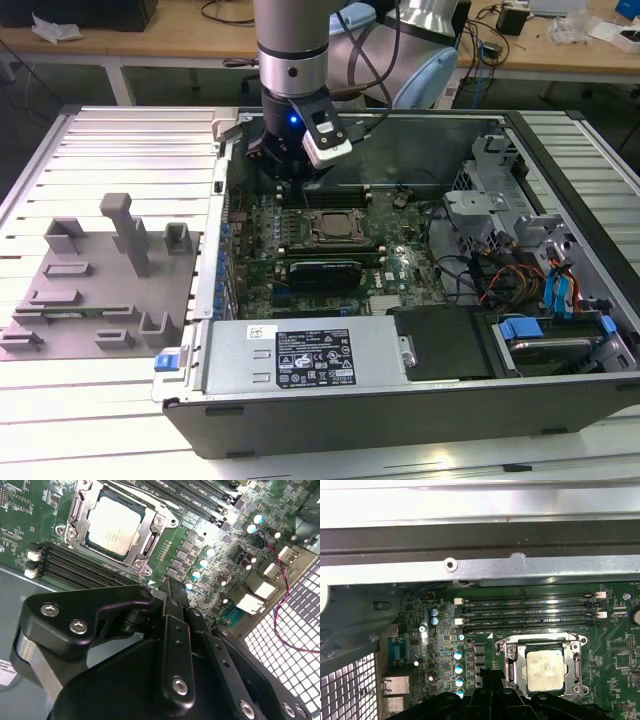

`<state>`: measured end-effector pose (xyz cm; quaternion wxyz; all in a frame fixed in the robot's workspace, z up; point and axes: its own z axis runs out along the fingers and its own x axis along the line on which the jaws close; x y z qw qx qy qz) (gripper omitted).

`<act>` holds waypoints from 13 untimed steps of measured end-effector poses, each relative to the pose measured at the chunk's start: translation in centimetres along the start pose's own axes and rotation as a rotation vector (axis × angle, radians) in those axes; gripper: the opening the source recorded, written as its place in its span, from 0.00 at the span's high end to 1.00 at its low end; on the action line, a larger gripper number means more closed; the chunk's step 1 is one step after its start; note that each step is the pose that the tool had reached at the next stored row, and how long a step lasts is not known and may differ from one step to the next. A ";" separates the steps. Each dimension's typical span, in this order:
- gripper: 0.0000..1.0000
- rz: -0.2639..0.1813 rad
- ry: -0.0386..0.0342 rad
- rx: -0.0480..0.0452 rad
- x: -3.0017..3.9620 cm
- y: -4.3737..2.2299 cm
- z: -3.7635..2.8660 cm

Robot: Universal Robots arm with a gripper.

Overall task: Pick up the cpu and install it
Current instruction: 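Install the first cpu locking lever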

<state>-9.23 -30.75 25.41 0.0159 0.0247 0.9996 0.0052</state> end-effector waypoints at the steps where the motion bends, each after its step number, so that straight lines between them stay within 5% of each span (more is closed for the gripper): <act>1: 0.89 0.000 -0.0001 0.0000 0.00 0.00 0.00; 7: 0.89 0.000 -0.0045 -0.0140 0.26 -0.01 -0.01; 11: 0.89 0.002 -0.0117 -0.0504 0.74 -0.04 0.02; 13: 0.89 0.002 -0.0130 -0.0613 0.84 -0.04 0.03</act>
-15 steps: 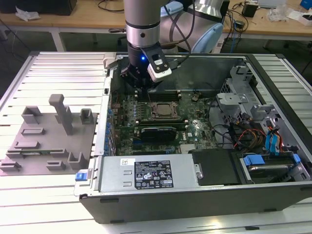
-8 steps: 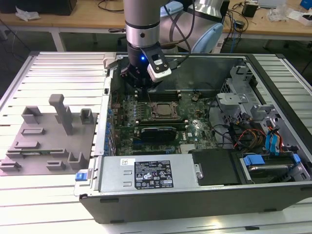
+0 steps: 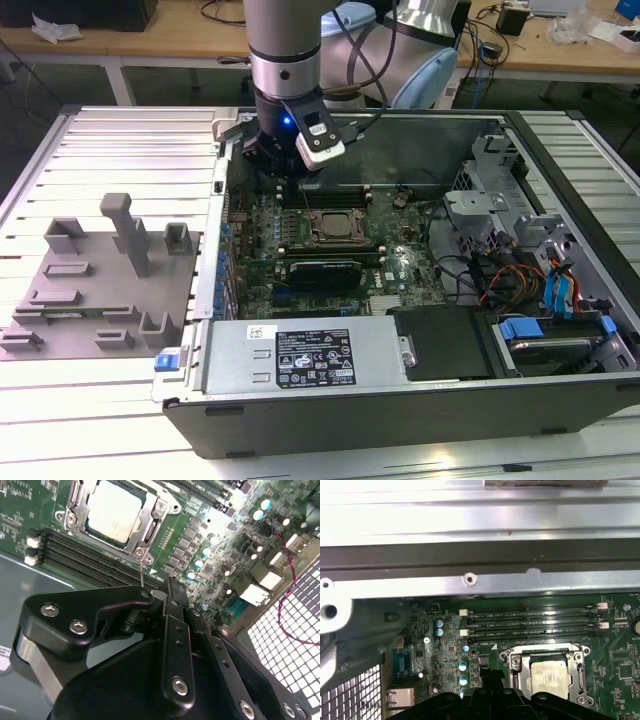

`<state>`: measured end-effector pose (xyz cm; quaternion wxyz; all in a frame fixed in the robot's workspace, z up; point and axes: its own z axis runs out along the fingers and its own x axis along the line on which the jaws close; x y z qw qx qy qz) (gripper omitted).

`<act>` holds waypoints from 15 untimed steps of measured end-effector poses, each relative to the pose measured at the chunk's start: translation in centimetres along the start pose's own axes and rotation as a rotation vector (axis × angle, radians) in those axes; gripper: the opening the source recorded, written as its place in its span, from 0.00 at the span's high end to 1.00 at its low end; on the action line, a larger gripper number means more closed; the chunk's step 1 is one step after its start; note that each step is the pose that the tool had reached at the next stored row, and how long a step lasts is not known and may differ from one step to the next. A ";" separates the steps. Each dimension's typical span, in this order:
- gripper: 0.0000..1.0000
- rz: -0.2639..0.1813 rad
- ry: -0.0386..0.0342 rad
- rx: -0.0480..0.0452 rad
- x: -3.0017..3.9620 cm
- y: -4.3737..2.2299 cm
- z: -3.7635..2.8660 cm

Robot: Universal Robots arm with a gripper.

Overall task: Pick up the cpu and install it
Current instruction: 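Install the first cpu locking lever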

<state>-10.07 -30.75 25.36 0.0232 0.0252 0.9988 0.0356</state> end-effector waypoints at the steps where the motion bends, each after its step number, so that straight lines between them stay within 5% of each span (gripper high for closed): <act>1: 0.89 0.000 -0.0007 -0.0094 0.05 0.00 0.00; 2: 0.89 0.001 -0.0009 -0.0172 0.07 0.00 0.01; 5: 0.89 0.003 0.0004 -0.0675 0.08 -0.01 0.03; 8: 0.89 0.003 0.0010 -0.0715 -0.03 -0.01 0.04; 15: 0.89 0.005 0.0175 -0.0706 -2.33 -0.25 0.14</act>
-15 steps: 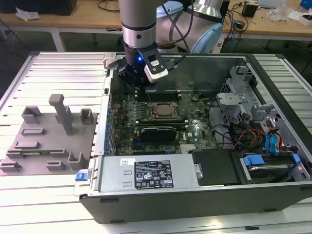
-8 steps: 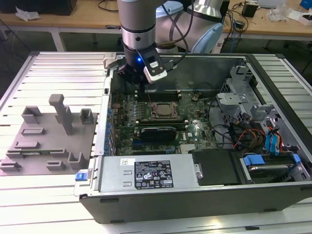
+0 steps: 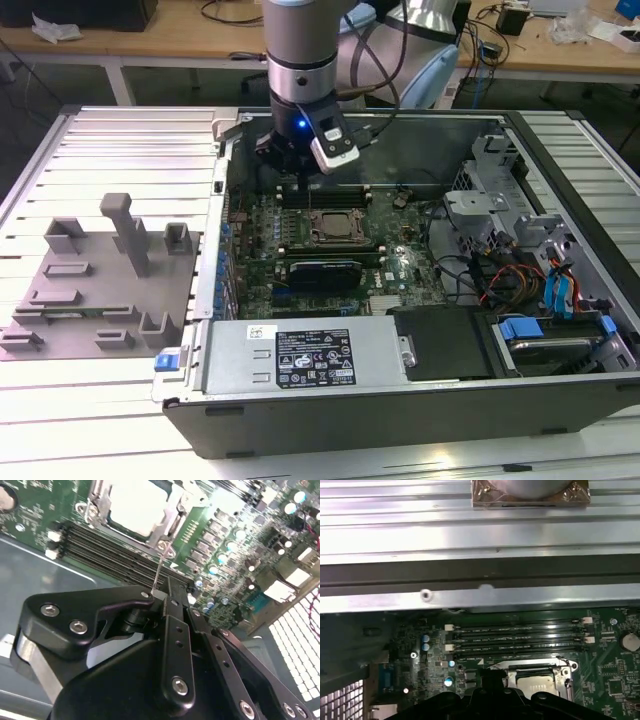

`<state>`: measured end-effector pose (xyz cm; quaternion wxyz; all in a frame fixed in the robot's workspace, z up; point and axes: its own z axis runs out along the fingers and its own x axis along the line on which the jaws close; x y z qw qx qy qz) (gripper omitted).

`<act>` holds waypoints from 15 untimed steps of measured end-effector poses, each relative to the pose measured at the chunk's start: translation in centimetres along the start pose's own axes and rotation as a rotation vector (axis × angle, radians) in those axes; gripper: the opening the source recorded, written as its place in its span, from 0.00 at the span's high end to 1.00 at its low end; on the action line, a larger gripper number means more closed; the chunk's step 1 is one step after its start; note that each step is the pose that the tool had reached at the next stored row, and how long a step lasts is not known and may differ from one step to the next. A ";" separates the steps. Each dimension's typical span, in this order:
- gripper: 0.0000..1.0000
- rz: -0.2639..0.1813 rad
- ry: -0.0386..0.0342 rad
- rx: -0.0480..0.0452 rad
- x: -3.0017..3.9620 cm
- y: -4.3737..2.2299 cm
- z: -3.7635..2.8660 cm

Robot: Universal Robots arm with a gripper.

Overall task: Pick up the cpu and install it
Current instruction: 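Install the first cpu locking lever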

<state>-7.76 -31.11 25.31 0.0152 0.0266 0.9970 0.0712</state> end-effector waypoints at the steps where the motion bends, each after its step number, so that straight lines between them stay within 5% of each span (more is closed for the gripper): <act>1: 0.89 0.000 0.0041 0.0003 -0.57 -0.07 0.01; 9: 0.89 0.002 0.0171 0.0009 -2.46 -0.15 0.09; 15: 0.89 0.005 0.0387 0.0023 -4.37 -0.46 0.23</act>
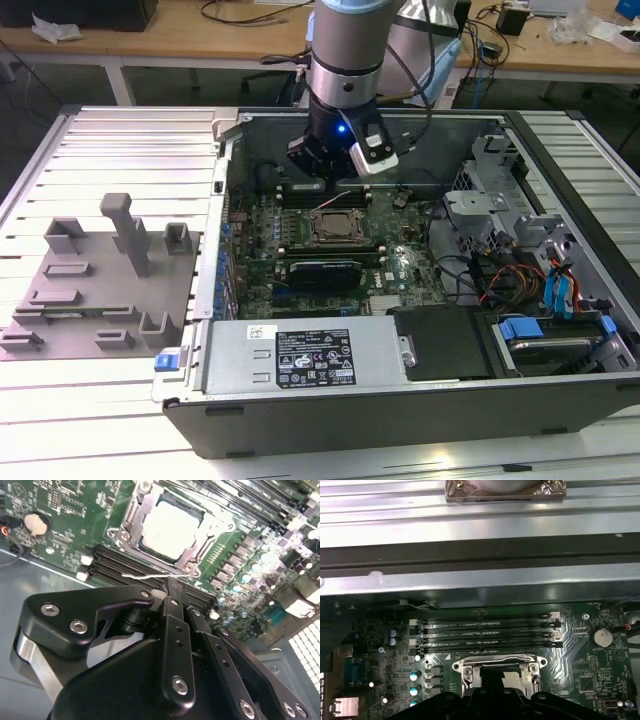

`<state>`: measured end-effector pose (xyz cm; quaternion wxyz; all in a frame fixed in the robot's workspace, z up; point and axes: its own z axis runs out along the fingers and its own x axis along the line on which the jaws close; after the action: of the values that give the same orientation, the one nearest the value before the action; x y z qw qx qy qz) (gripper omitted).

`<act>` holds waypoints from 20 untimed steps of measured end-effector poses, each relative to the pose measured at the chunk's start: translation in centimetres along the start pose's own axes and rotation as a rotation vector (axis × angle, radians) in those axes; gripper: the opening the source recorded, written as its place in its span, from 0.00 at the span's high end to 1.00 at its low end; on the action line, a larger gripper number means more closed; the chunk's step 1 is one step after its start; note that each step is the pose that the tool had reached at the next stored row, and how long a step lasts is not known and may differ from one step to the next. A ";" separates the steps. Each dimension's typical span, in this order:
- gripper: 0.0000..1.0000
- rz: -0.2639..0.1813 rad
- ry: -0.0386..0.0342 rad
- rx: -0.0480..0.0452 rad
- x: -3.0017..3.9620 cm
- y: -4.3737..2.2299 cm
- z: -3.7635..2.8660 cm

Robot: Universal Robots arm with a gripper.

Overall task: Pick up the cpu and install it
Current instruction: 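Install the first cpu locking lever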

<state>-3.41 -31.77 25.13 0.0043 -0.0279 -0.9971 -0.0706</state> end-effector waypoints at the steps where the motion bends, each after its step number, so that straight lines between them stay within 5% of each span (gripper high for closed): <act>1: 0.89 0.000 0.0015 0.0002 -0.19 -0.01 0.01; 3: 0.89 0.002 0.0102 0.0003 -1.13 -0.12 0.06; 6: 0.89 0.002 0.0146 0.0008 -1.65 -0.22 0.06; 12: 0.89 0.003 0.0146 -0.0005 -1.69 -0.27 0.40; 20: 0.89 0.002 0.0144 -0.0018 -1.70 -0.44 1.77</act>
<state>-1.74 -32.04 23.30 0.0115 -0.0286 -0.9970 -0.0716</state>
